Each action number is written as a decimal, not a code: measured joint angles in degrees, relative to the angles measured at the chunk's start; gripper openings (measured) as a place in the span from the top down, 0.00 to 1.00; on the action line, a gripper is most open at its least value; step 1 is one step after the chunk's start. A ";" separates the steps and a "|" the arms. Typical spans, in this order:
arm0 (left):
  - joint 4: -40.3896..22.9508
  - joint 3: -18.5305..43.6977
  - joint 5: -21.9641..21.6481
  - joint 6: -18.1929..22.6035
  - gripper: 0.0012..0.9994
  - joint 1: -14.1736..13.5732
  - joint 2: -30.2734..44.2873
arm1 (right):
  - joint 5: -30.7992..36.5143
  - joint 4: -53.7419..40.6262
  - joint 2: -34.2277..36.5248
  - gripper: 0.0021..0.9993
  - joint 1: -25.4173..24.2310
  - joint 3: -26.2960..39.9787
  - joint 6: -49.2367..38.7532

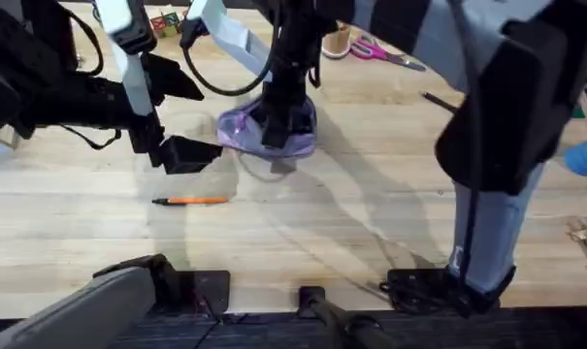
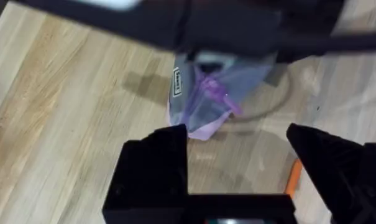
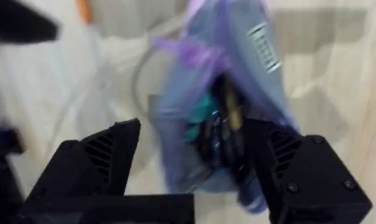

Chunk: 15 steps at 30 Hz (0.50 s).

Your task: Unzip the bag, pick up the pens from the table one at a time and place them inside, then zip the bag closed.

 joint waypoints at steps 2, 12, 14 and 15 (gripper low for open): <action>-0.01 0.00 0.00 0.00 0.01 0.00 0.00 | -0.21 -2.29 -1.65 0.00 0.15 0.00 0.04; -1.01 0.00 0.00 0.00 0.01 0.00 0.02 | -0.27 -7.05 -10.93 0.00 -0.50 0.00 0.24; -1.60 0.00 -0.02 -0.02 0.01 0.00 -0.01 | -0.27 -7.50 -12.05 0.00 -1.31 0.00 0.24; -2.00 0.00 -0.04 -0.02 0.01 0.00 -0.07 | -0.27 -7.88 -12.66 0.00 -1.88 0.00 0.24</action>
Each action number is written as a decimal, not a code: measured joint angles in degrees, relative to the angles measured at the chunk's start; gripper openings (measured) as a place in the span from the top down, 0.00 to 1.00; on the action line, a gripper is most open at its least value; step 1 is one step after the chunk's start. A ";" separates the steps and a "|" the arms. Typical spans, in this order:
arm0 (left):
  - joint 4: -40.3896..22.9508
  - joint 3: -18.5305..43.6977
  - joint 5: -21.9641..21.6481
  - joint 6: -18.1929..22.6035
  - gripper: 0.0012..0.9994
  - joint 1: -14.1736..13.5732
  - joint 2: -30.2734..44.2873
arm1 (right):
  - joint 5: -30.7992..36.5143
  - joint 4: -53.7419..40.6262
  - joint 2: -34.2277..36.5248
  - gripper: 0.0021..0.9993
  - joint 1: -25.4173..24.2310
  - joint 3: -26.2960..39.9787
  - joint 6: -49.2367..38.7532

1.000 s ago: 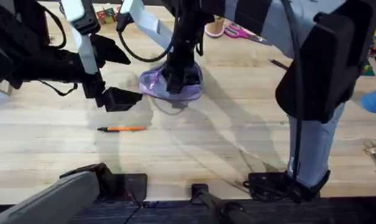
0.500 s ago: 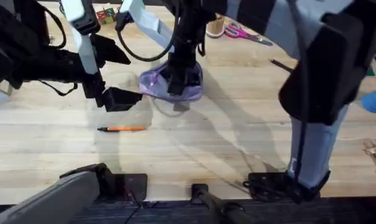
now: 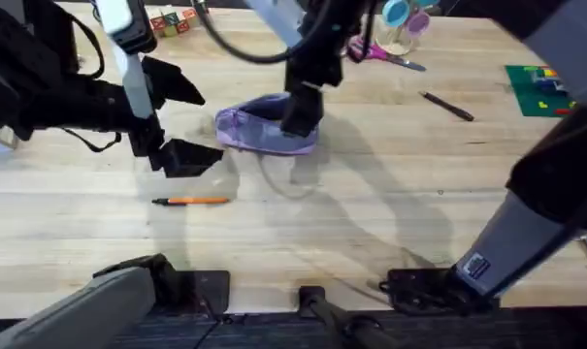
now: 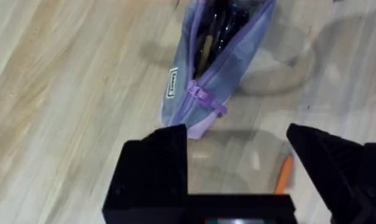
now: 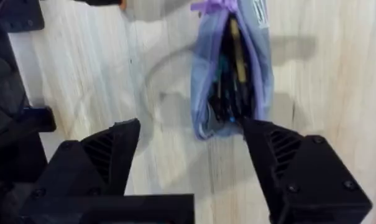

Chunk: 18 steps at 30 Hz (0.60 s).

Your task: Unzip the bag, pick up the pens from the table one at a time and place them inside, then zip the bag closed.

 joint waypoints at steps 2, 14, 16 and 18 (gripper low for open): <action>-0.97 0.00 -0.26 -0.11 0.01 0.00 -0.69 | 0.00 -0.68 -1.01 0.00 -1.12 0.00 0.00; -14.20 0.00 -7.76 7.12 0.01 0.00 -13.60 | 0.00 -2.02 -6.09 0.00 -9.15 0.02 0.02; -17.65 0.00 -8.47 11.11 0.01 0.00 -15.74 | 0.02 -2.02 -6.12 0.00 -10.22 0.01 0.04; -20.00 0.00 -9.36 14.45 0.01 0.00 -17.65 | 0.02 -2.02 -6.12 0.00 -10.97 0.00 0.17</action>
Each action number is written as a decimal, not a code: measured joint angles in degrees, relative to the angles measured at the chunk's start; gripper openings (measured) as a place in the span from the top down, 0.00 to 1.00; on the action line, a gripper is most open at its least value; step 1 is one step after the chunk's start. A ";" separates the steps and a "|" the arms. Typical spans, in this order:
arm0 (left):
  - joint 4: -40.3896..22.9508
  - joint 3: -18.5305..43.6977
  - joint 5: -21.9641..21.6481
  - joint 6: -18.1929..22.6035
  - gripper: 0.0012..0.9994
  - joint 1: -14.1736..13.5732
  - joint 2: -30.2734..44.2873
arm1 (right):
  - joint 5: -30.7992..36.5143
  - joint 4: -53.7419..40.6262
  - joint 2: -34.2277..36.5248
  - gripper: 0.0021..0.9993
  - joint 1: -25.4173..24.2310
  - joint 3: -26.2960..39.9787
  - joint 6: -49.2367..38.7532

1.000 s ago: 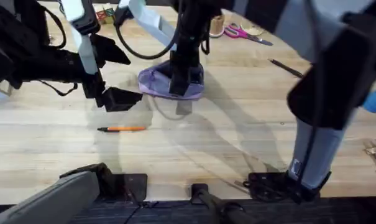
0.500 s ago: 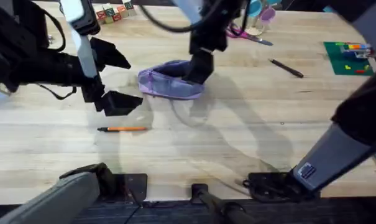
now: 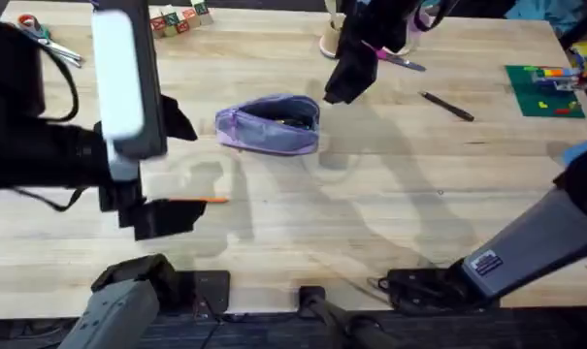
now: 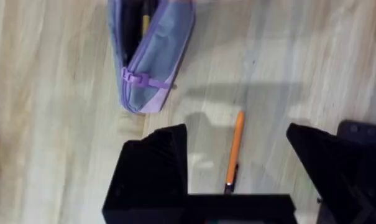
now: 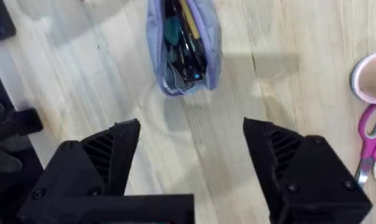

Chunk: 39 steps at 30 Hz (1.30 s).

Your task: Unzip the bag, pick up the pens from the table one at a time and place them inside, then zip the bag closed.

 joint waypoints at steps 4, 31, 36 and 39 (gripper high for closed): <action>-0.76 0.00 -1.76 4.36 0.01 0.00 -2.45 | 0.00 0.00 0.00 0.00 -0.39 0.00 0.00; 2.39 0.00 1.73 4.91 0.01 0.00 -2.45 | 0.00 0.00 0.00 0.00 -0.39 0.00 0.00; 2.30 0.00 -0.11 1.18 0.01 0.00 -2.40 | 0.00 0.00 0.00 0.00 -0.39 0.01 0.00; 2.19 0.00 -0.84 0.20 0.01 -0.62 -2.32 | 0.00 0.00 0.00 0.00 -0.39 0.00 0.00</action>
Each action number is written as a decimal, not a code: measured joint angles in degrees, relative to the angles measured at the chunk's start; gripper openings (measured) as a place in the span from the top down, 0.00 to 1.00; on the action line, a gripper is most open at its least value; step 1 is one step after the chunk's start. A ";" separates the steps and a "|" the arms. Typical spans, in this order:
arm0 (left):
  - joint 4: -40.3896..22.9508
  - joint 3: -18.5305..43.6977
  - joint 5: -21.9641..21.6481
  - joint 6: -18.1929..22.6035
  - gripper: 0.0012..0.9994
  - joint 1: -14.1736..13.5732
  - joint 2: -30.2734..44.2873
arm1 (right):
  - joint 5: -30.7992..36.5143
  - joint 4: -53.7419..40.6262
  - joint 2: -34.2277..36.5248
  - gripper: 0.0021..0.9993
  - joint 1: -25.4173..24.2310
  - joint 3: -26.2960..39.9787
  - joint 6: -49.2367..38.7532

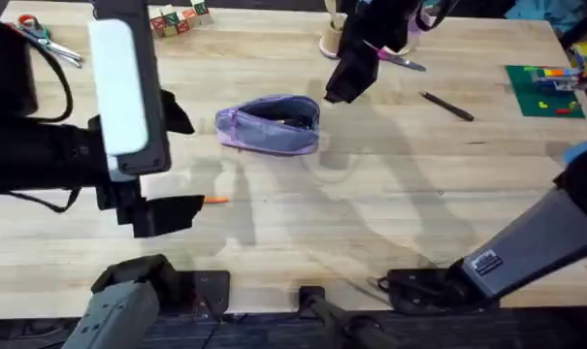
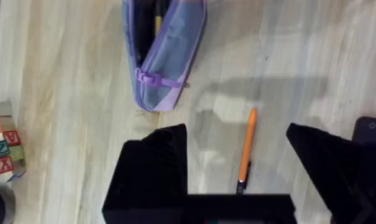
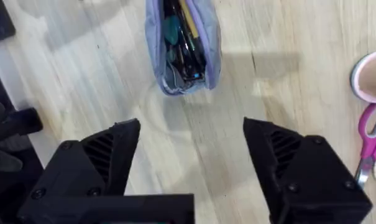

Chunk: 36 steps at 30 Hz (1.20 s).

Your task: Unzip the bag, pick up the pens from the table one at a time and place them inside, then zip the bag closed.

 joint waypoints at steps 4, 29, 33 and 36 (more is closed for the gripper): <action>0.13 -0.21 -0.87 -1.15 0.00 -2.73 0.68 | 0.00 0.00 0.00 0.00 0.00 0.00 0.00; 12.80 -9.55 -18.31 -28.38 0.00 -14.21 25.73 | 0.00 0.02 0.00 0.00 -1.62 0.00 0.00; 13.80 -9.55 -19.51 -28.78 0.00 -14.25 26.22 | -0.01 0.11 0.00 0.00 -1.84 0.00 0.00; 16.05 -9.55 -20.54 -28.84 0.00 -14.36 26.23 | 0.00 0.31 0.00 0.00 -1.84 0.00 0.01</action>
